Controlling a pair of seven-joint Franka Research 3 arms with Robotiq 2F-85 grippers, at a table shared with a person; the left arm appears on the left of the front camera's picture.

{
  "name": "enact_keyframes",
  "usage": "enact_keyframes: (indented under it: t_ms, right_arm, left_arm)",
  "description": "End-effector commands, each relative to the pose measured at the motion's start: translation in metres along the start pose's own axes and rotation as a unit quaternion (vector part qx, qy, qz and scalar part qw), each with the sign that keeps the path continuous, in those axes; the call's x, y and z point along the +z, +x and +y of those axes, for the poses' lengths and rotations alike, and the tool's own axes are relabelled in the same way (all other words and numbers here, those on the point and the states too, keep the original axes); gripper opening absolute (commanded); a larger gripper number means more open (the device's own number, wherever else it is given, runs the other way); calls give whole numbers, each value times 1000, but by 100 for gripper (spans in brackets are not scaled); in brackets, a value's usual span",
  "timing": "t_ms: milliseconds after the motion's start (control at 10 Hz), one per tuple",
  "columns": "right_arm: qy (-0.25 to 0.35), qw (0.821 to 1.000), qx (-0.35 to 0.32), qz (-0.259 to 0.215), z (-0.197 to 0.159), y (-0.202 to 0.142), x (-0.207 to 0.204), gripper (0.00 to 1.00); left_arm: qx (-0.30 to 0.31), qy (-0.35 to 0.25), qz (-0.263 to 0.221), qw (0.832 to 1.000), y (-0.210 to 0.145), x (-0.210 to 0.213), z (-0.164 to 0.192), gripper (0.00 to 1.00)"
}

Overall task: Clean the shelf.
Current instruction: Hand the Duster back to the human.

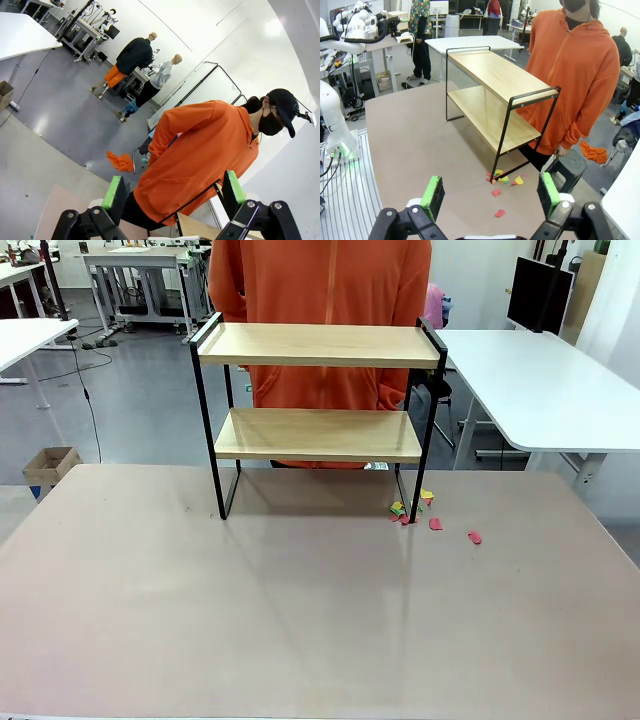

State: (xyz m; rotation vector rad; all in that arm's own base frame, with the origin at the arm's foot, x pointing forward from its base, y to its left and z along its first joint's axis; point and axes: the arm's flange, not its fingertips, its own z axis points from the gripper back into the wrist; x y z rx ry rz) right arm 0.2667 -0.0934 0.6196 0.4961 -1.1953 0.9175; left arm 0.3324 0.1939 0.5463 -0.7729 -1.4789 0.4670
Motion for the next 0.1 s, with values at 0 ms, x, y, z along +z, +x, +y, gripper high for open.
enact_keyframes:
  t_ms: [0]
  right_arm:
    - [-2, 1000, 3, -11, 0, 2, -2, 100]
  left_arm:
    - [3, 3, -2, 1000, -1, 3, -2, 100]
